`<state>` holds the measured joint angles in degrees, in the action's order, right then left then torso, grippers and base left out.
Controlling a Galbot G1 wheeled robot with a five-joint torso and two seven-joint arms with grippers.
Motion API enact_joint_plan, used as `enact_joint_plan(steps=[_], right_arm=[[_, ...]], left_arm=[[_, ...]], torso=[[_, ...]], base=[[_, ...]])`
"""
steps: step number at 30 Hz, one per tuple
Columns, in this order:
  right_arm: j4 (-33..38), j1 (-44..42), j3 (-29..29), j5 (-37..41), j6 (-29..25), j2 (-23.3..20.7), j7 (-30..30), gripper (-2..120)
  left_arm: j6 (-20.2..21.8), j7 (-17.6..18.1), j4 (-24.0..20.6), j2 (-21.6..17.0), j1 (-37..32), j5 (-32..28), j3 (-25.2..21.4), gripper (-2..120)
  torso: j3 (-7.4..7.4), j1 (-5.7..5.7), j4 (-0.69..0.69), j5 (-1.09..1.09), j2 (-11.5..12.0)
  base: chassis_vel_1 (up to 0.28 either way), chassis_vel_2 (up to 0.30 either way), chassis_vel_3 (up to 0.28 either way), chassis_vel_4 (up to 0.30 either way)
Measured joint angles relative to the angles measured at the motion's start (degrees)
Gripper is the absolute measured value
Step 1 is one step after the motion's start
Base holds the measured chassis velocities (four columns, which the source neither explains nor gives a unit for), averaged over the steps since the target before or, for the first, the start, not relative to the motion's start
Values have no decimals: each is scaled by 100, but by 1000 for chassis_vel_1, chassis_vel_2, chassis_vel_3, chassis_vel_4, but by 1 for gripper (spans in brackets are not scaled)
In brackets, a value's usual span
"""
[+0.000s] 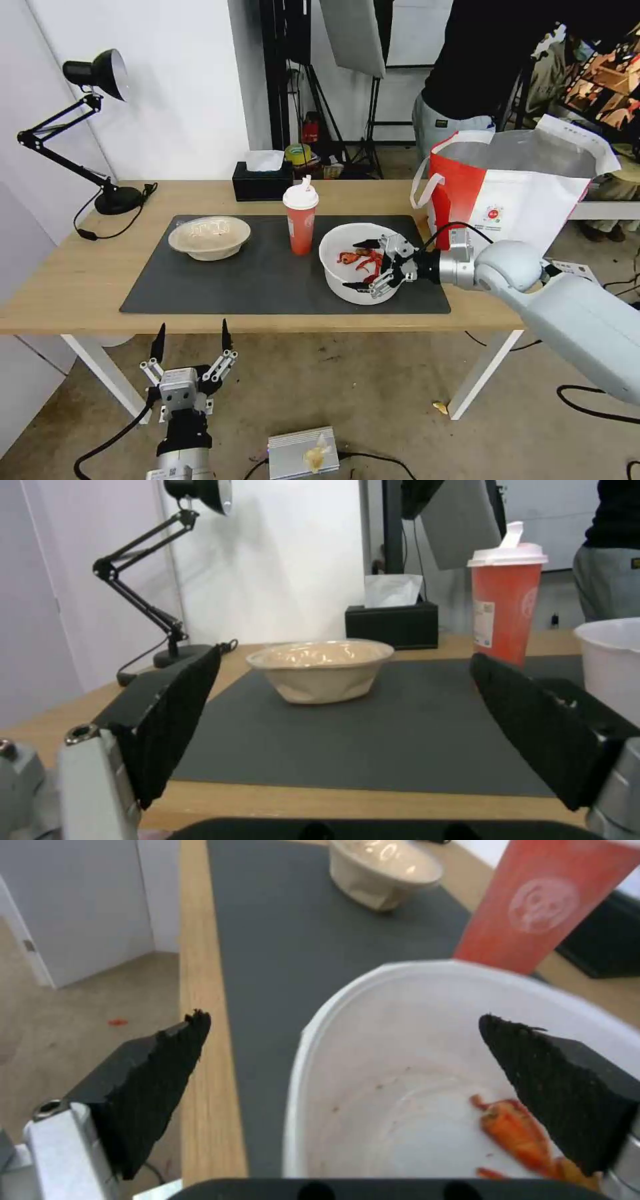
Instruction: Pick up the trash from the table and place it into the takeout bag.
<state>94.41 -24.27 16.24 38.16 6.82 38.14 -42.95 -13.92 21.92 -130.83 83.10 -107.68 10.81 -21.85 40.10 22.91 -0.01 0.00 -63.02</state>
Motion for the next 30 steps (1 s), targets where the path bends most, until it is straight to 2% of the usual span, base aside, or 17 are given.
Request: enact_joint_plan(steps=[30], right_arm=[[-407,-75,129,-465,-6,225,-110,99]], left_arm=[[-38,11,7,69,-58,94,50,100]], torso=[[0,0,1,0,-1]], base=[[0,0,0,0]])
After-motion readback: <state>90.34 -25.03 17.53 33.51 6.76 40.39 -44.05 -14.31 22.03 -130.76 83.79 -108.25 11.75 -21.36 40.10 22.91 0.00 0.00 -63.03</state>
